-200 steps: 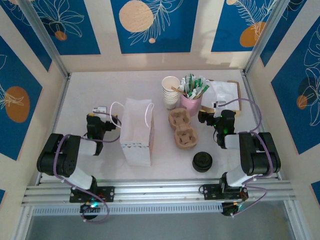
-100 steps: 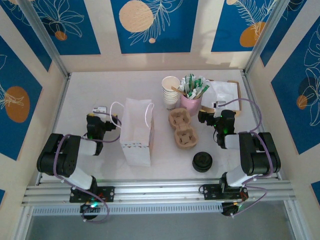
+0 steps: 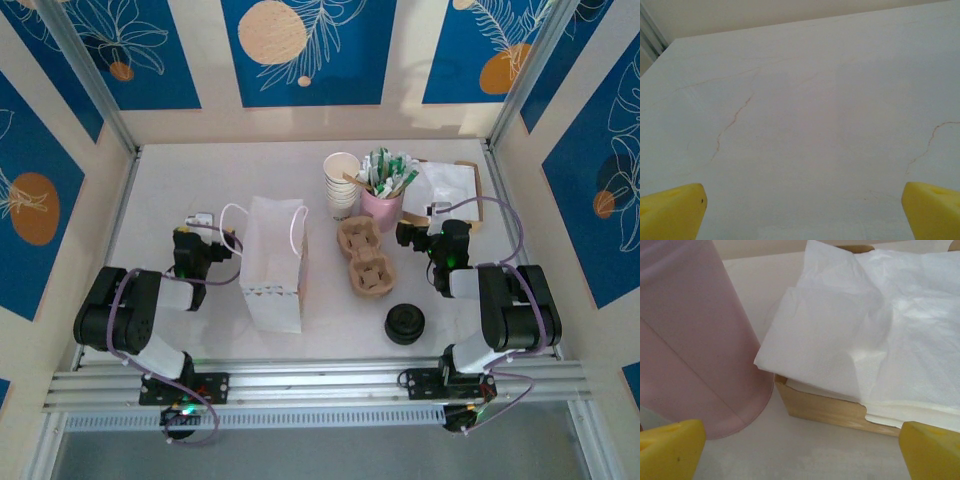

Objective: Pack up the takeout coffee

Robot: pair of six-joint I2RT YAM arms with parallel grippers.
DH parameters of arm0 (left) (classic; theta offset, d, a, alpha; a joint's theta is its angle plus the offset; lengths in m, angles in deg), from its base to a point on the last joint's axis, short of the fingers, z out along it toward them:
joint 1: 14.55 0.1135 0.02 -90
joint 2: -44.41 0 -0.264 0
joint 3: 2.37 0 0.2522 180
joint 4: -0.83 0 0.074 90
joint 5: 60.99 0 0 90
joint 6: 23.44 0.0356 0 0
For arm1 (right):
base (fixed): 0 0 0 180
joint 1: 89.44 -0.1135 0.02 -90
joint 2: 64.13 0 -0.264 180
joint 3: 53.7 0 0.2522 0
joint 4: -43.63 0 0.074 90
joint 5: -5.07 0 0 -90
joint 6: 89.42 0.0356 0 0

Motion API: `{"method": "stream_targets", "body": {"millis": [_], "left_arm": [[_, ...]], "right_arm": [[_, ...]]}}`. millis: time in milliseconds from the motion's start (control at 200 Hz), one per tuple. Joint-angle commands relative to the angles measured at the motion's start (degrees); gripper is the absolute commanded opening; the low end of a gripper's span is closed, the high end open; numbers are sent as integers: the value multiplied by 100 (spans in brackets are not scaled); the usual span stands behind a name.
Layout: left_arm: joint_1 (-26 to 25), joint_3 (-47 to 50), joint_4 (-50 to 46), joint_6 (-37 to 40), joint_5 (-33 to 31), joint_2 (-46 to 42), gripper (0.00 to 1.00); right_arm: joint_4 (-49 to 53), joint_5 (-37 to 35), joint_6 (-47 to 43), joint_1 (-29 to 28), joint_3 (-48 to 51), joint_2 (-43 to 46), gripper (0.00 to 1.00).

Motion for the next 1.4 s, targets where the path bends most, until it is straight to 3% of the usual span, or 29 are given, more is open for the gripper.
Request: {"method": "stream_targets", "body": {"millis": [0,150,220,315,445,515,650,840,970,1085,1206,1396], "left_arm": [[53,-63,-96,121,107,-290,100],[44,-332,-1576,-74,-203,-1549,100],[44,-300,-1798,-772,-666,-2055,100],[53,-263,-2423,-2293,-1047,-2685,100],[103,-51,-2895,-3653,-626,-3450,100],[156,-112,-3004,-3893,-126,-3761,100],[158,-1238,-5258,-4555,351,-4216,100],[159,-3152,-7606,-3848,1918,-3865,100],[158,-3751,-8370,-3087,2227,-3601,100],[151,-3385,-8302,-3050,1676,-3679,97],[202,-3062,-8131,-3066,1771,-3827,90],[202,-2961,-8244,-3043,1314,-3957,86]], "right_arm": [[661,-416,-223,-220,-227,587,99],[1991,-901,11,-380,-275,1686,99],[2722,-1053,493,-304,-310,2271,99],[4501,-1076,1593,-25,-749,3026,99],[5933,-538,2480,410,-1040,3761,99],[6370,-285,2779,596,-1194,4079,99],[6848,416,2738,732,-1749,4532,100],[7448,1378,2367,602,-3303,4187,91],[7774,1443,2320,70,-4371,3540,77],[8174,740,2439,-946,-5250,2926,69],[8634,-307,2705,-2263,-6028,2344,63],[8177,-1111,3418,-3697,-5859,1916,34]]}}
